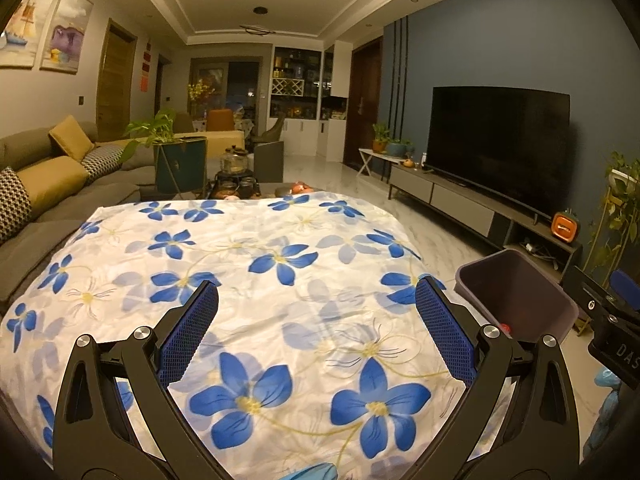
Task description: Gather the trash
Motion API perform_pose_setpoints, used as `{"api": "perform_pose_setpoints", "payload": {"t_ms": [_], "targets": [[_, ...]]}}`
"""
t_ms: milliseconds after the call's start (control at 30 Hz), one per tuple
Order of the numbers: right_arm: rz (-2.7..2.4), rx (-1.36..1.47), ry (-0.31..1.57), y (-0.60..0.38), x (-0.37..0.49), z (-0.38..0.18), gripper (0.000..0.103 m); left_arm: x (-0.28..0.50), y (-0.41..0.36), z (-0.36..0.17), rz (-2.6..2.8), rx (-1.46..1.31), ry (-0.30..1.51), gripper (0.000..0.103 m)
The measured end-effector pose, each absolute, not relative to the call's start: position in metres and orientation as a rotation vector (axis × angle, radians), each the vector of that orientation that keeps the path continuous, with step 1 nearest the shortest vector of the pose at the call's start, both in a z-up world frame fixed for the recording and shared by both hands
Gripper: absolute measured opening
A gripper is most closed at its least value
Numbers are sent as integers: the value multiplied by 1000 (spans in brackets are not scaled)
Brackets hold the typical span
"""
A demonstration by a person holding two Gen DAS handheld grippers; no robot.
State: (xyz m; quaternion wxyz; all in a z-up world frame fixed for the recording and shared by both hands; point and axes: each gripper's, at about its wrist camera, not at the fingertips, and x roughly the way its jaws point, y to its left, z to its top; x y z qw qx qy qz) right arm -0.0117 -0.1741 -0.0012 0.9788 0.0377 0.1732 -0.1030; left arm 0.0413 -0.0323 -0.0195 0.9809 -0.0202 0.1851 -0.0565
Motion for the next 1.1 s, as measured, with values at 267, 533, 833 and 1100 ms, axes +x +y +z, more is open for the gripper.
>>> {"api": "perform_pose_setpoints", "payload": {"t_ms": [267, 533, 833, 1100], "targets": [[-209, 70, 345, -167, -17, 0, 97, 32, -26, -15, -109, -46, 363, 97], [-215, 71, 335, -167, -19, 3, 97, 30, -29, -13, -117, -46, 357, 97], [-220, 77, 329, -169, -22, 9, 97, 28, -34, -11, -127, -38, 352, 97], [-223, 78, 325, -171, -22, 11, 97, 29, -36, -10, -133, -36, 350, 97]]}}
